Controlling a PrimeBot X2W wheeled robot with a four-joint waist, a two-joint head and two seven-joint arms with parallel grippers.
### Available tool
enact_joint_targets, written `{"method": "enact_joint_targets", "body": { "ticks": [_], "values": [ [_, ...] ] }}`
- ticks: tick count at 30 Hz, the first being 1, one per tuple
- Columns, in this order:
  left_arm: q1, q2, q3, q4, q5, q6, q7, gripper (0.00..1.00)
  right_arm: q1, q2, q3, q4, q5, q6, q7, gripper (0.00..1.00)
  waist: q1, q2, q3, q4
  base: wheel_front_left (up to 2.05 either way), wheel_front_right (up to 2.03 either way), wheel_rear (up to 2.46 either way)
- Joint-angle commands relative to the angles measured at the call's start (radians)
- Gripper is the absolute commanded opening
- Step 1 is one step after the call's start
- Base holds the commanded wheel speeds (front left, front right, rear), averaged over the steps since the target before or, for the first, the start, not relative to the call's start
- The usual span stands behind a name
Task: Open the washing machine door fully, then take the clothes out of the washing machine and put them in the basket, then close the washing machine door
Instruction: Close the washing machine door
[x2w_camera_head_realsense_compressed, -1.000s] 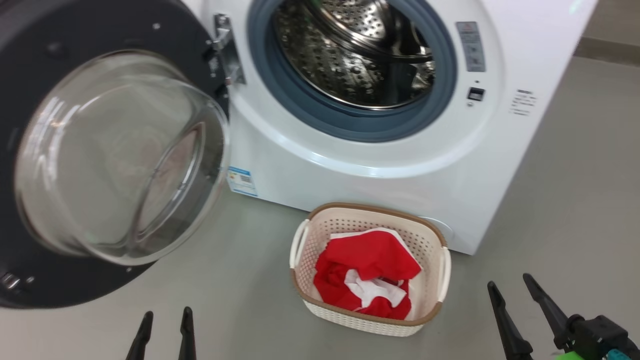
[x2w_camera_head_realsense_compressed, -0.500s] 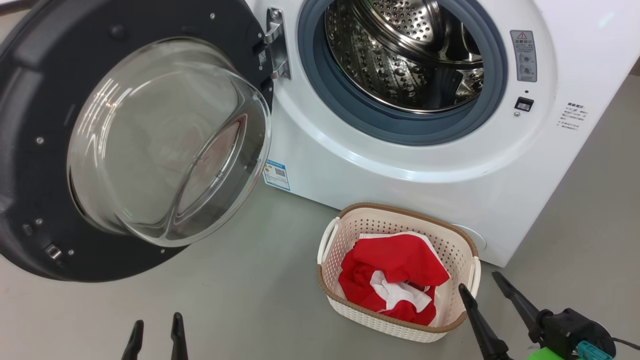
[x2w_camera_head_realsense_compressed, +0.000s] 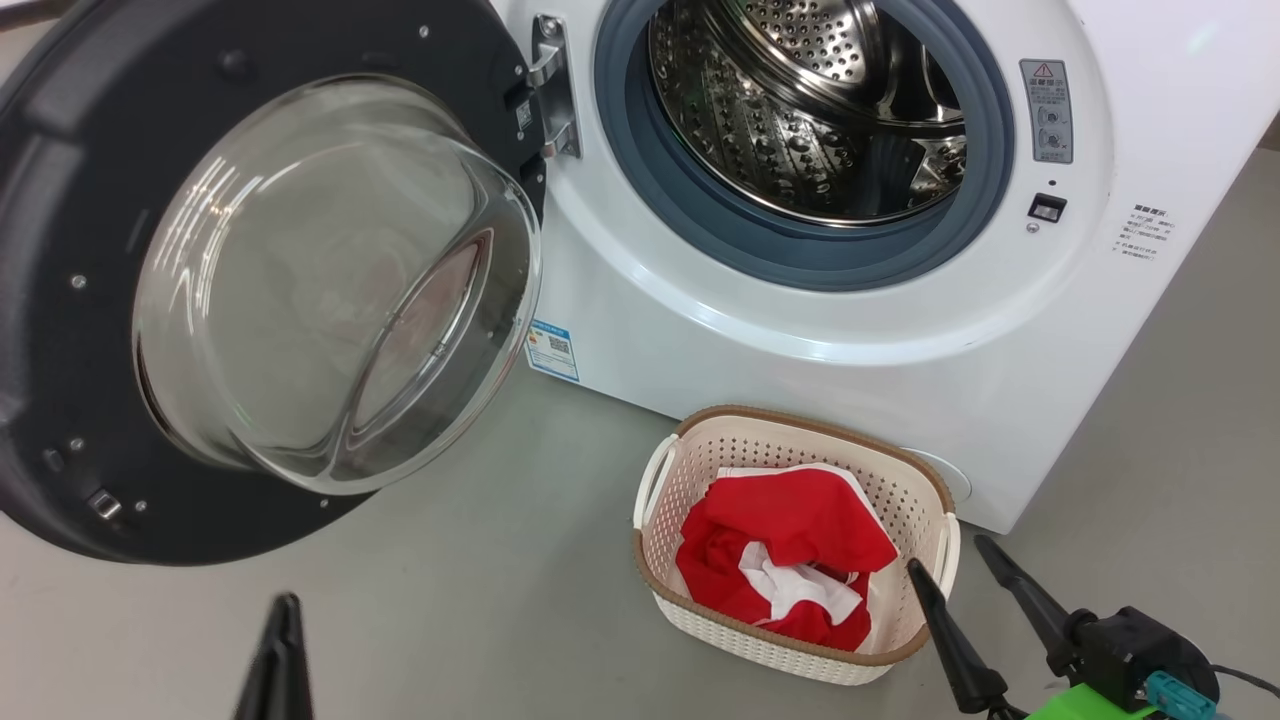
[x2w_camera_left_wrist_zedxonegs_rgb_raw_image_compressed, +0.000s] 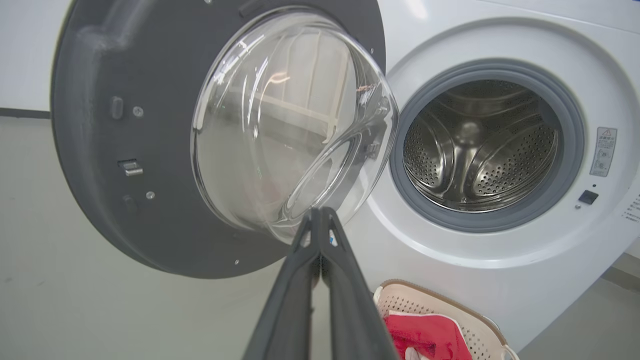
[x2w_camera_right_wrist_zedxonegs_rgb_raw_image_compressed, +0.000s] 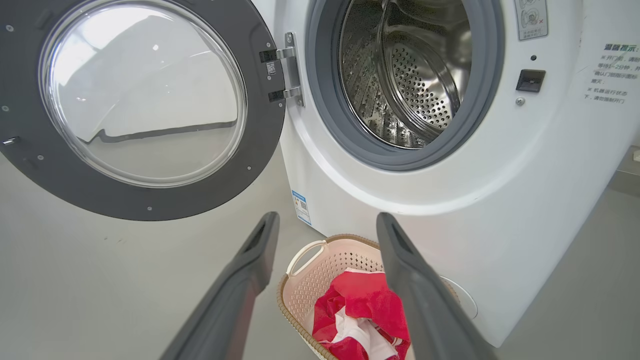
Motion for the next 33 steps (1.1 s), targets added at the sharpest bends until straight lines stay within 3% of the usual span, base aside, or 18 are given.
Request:
{"method": "enact_joint_targets", "body": {
  "ticks": [1, 10, 11, 12, 13, 15, 17, 22, 27, 33],
  "values": [
    [-0.045, 0.008, 0.052, -0.050, 0.012, -0.017, -0.005, 0.00, -0.023, -0.006, 0.006, -0.026, -0.002, 0.006, -0.006, 1.00, 0.0000, -0.0001, 0.000, -0.001, 0.00, 0.00, 0.00],
    [-0.239, 0.020, 0.280, -0.183, 0.060, -0.133, -0.005, 0.00, 0.002, 0.021, -0.031, -0.035, -0.011, 0.006, -0.006, 1.00, 0.0000, -0.0001, 0.000, -0.007, 0.00, 0.00, 0.00],
    [-0.270, 0.032, 0.304, -0.181, 0.053, -0.140, -0.005, 0.12, 0.003, 0.022, -0.035, -0.036, -0.012, 0.006, -0.006, 1.00, 0.0000, -0.0001, 0.001, -0.008, 0.00, 0.00, 0.00],
    [-0.298, 0.049, 0.322, -0.170, 0.047, -0.145, -0.005, 0.32, 0.004, 0.024, -0.039, -0.038, -0.013, 0.006, -0.006, 1.00, 0.0000, -0.0001, 0.003, -0.008, 0.00, 0.00, 0.00],
    [-0.329, 0.069, 0.337, -0.156, 0.039, -0.150, -0.005, 0.38, 0.004, 0.026, -0.043, -0.040, -0.015, 0.006, -0.006, 1.00, 0.0000, -0.0001, 0.005, -0.009, 0.00, 0.00, 0.00],
    [-0.362, 0.091, 0.352, -0.138, 0.025, -0.153, -0.005, 0.38, 0.005, 0.027, -0.047, -0.042, -0.016, 0.006, -0.006, 1.00, 0.0000, -0.0001, 0.007, -0.009, 0.00, 0.00, 0.00],
    [-0.425, 0.150, 0.370, -0.092, 0.014, -0.157, -0.005, 0.00, 0.007, 0.030, -0.056, -0.046, -0.018, 0.006, -0.006, 1.00, 0.0000, -0.0001, 0.011, -0.010, 0.00, 0.00, 0.00],
    [-0.558, 0.284, 0.359, 0.041, -0.058, -0.159, -0.005, 0.00, 0.015, 0.037, -0.077, -0.056, -0.023, 0.006, -0.006, 1.00, 0.0000, -0.0001, 0.023, -0.012, 0.00, 0.00, 0.00],
    [-0.669, 0.372, 0.392, 0.205, -0.202, -0.159, -0.005, 0.00, 0.008, 0.038, -0.084, -0.066, -0.029, 0.006, -0.006, 1.00, 0.0000, -0.0001, 0.051, -0.026, 0.00, 0.00, 0.00],
    [-0.797, 0.494, 0.410, 0.524, -0.381, -0.160, 0.075, 0.00, -0.011, 0.034, -0.087, -0.070, -0.031, 0.006, -0.006, 1.00, 0.0000, -0.0001, 0.085, -0.041, 0.00, 0.00, 0.00]
  ]
}}
